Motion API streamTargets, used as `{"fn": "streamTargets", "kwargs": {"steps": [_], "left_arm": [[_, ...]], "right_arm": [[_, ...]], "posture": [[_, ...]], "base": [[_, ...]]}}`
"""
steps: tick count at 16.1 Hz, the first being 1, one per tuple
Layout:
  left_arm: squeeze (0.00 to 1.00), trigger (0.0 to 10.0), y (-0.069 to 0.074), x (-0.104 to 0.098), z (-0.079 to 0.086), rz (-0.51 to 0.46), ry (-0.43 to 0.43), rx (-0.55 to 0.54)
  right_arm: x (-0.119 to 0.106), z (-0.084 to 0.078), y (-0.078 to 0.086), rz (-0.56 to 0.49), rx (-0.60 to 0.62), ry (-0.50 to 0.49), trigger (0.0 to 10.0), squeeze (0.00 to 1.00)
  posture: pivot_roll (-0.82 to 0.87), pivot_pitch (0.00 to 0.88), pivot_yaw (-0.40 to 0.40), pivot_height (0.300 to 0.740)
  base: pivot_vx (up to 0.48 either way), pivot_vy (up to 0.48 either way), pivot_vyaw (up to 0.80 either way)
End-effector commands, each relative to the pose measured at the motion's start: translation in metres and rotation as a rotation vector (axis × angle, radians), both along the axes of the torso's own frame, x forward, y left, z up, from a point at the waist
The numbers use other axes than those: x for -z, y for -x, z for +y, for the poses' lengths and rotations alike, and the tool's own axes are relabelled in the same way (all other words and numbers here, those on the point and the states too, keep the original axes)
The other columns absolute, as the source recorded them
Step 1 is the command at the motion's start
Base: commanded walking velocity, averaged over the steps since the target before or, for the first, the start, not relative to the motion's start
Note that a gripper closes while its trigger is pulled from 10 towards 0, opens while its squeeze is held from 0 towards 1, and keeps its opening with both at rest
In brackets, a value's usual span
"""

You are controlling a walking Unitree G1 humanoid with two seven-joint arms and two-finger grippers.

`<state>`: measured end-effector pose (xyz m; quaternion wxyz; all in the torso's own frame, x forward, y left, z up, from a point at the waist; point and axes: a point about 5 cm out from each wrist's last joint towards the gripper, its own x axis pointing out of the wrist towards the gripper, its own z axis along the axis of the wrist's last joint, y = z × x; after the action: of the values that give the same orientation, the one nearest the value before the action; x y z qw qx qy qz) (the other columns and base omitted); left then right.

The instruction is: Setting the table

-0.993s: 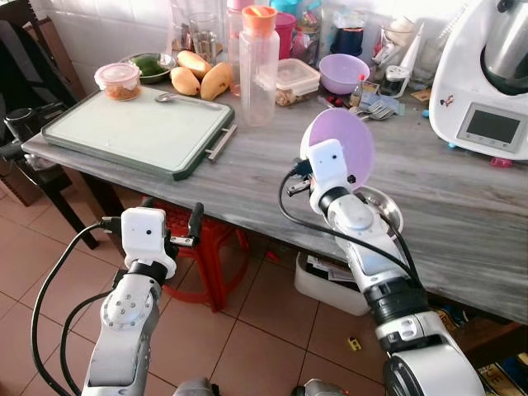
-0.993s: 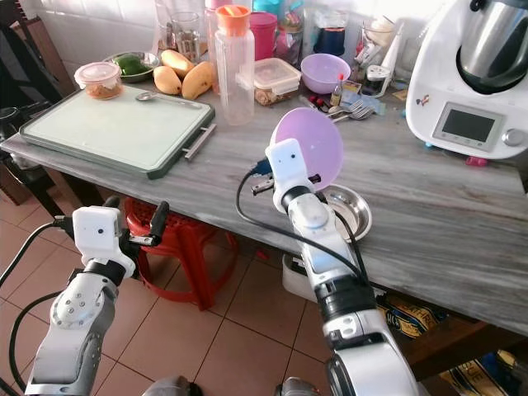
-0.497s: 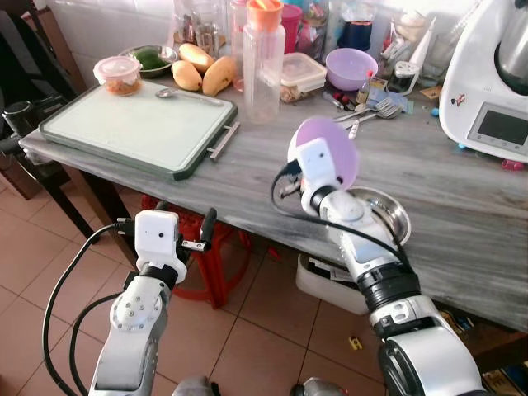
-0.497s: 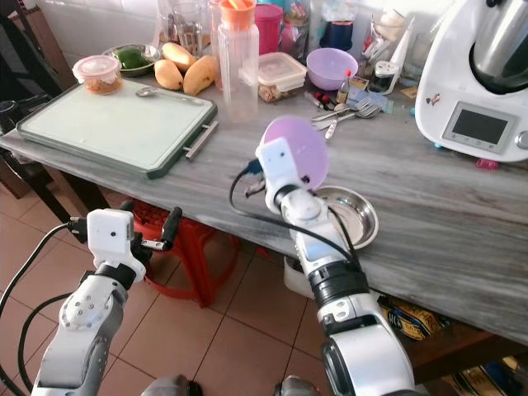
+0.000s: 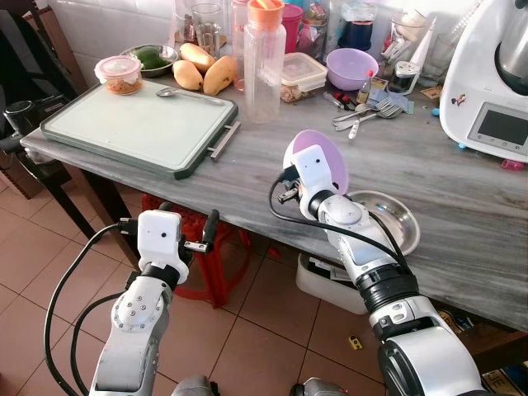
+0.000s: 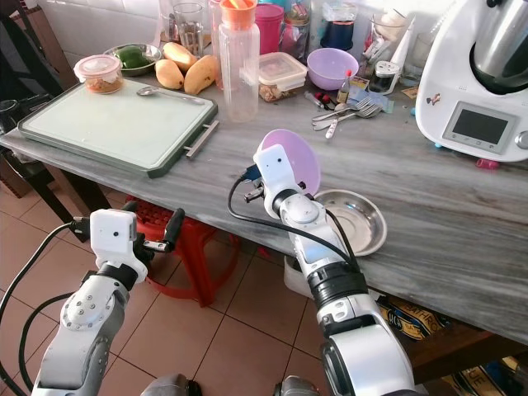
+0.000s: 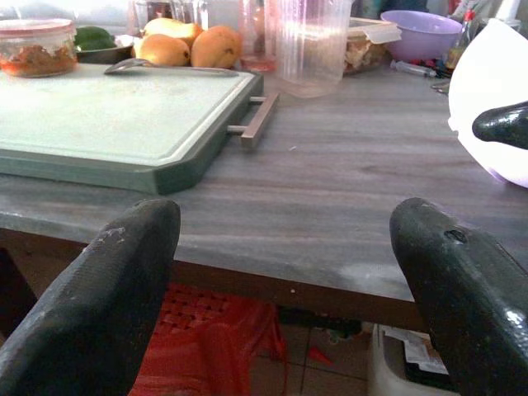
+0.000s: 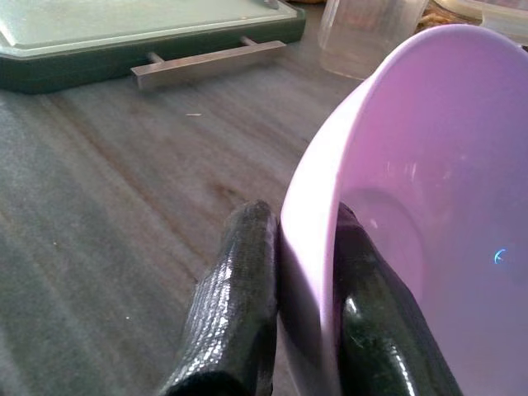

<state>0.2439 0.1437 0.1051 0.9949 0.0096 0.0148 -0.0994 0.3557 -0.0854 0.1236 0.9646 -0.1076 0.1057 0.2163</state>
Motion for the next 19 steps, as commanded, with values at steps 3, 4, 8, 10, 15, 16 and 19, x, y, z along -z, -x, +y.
{"fn": "streamTargets", "kwargs": {"steps": [3, 4, 8, 10, 15, 16, 19], "left_arm": [[0.0, 10.0, 0.0, -0.002, 0.0, 0.005, -0.009, 0.007], [0.0, 10.0, 0.0, -0.002, 0.0, 0.006, -0.01, 0.006], [0.0, 10.0, -0.001, 0.0, 0.0, 0.016, -0.014, 0.007], [0.0, 10.0, -0.001, 0.001, 0.0, 0.022, -0.015, 0.008], [0.0, 10.0, -0.002, 0.005, 0.0, 0.042, -0.021, 0.006], [0.0, 10.0, -0.002, 0.005, 0.0, 0.044, -0.022, 0.005], [0.0, 10.0, -0.003, 0.006, 0.0, 0.048, -0.025, 0.007]], "right_arm": [[0.003, -0.003, -0.001, 0.007, 0.011, 0.003, 10.0, 0.98], [0.003, -0.004, -0.001, 0.006, 0.012, 0.003, 10.0, 0.98], [0.0, -0.008, -0.003, -0.022, 0.035, 0.007, 10.0, 0.96], [-0.005, -0.009, -0.004, -0.045, 0.04, 0.008, 10.0, 0.95], [-0.021, -0.013, -0.011, -0.131, 0.057, 0.006, 10.0, 0.93], [-0.023, -0.012, -0.012, -0.14, 0.056, 0.007, 10.0, 0.94], [-0.029, -0.011, -0.012, -0.178, 0.043, 0.008, 10.0, 0.94]], "posture": [[0.06, 0.039, -0.011, 0.74], [0.06, 0.039, -0.011, 0.74], [0.06, 0.033, -0.007, 0.74], [0.06, 0.033, -0.007, 0.74], [0.06, 0.015, -0.009, 0.74], [0.06, 0.014, -0.009, 0.74], [0.06, 0.008, -0.007, 0.74]], "base": [[0.0, 0.0, 0.0], [0.0, 0.0, 0.0], [0.0, 0.0, 0.0], [0.0, 0.0, 0.0], [0.0, 0.0, 0.0], [0.0, 0.0, 0.0], [0.0, 0.0, 0.0]]}}
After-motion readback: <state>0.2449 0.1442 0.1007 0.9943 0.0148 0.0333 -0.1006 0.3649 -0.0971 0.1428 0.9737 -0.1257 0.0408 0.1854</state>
